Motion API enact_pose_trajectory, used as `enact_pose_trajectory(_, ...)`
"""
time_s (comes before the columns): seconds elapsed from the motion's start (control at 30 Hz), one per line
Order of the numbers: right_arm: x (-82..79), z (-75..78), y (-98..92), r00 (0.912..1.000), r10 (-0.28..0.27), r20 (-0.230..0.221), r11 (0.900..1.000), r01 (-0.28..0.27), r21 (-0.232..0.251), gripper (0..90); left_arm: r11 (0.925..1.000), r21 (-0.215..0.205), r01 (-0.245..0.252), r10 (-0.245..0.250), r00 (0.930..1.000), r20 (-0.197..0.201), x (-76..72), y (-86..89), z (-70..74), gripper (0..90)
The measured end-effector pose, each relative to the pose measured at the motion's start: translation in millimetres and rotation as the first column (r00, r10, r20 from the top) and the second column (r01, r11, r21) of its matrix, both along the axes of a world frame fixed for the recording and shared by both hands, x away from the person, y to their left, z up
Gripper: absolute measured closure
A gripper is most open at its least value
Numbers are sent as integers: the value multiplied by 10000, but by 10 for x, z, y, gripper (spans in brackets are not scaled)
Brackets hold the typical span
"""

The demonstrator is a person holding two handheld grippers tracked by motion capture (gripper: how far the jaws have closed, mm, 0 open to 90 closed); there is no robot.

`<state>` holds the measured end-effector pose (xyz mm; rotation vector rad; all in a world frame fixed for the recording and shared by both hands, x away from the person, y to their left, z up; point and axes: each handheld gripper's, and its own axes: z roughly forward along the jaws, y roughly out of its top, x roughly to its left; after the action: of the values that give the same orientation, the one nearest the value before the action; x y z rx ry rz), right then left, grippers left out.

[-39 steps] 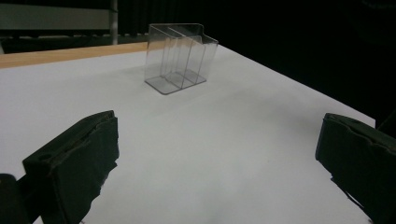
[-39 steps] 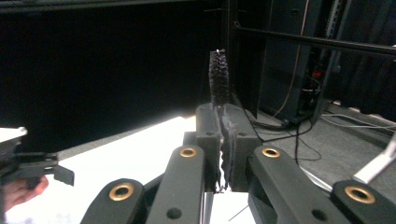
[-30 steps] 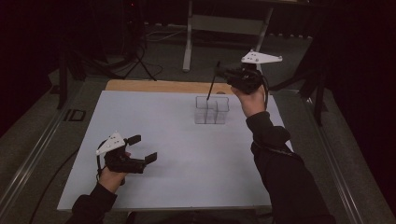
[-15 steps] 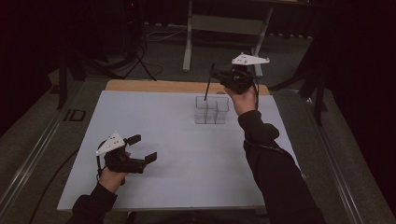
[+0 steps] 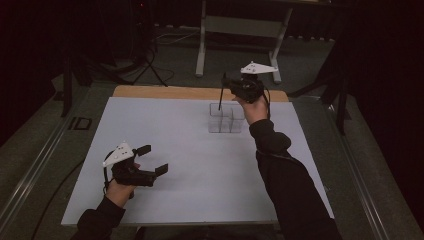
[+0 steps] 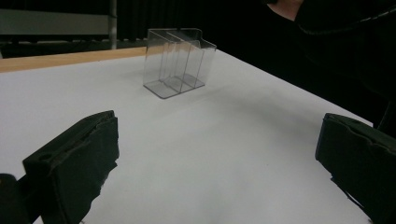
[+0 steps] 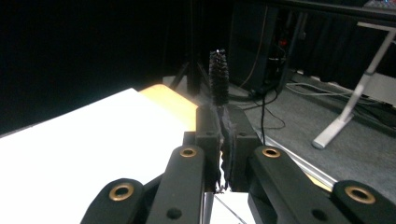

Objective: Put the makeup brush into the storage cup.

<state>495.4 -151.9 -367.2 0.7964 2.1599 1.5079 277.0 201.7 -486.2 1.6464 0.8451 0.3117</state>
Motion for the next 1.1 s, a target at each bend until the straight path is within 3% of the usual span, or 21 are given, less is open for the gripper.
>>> enact_pose_trajectory(0.17, 32, -82, 1, 9999, -79, -136, 9999, 78, -81, 862, 9998, -149, 118, -118, 9999, -33, 2, 1, -10, 2)
enact_pose_trajectory(0.37, 49, -179, 29, 9993, -166, -325, 9996, 158, -220, 861, 9998, 4, 179, -179, 9998, -2, 3, -15, -14, 2)
enact_pose_trajectory(1.0, 82, -462, 50, 9954, -313, -910, 9993, 292, -242, 851, 9992, -62, 386, -386, 9993, -8, -2, -23, -12, 2)
enact_pose_trajectory(1.03, 97, -497, 52, 9936, -92, -1130, 9998, 73, -175, 695, 9992, -45, 392, -392, 9992, -17, 1, -22, -14, 2)
enact_pose_trajectory(1.07, 97, -497, 52, 9936, -92, -1130, 9998, 73, -175, 695, 9992, -58, 385, -386, 9993, -24, 2, -22, -15, 2)
enact_pose_trajectory(1.1, 109, -506, 53, 9920, -51, -1258, 9999, 36, -120, 619, 9992, -96, 391, -391, 9992, -47, 5, -20, -18, 2)
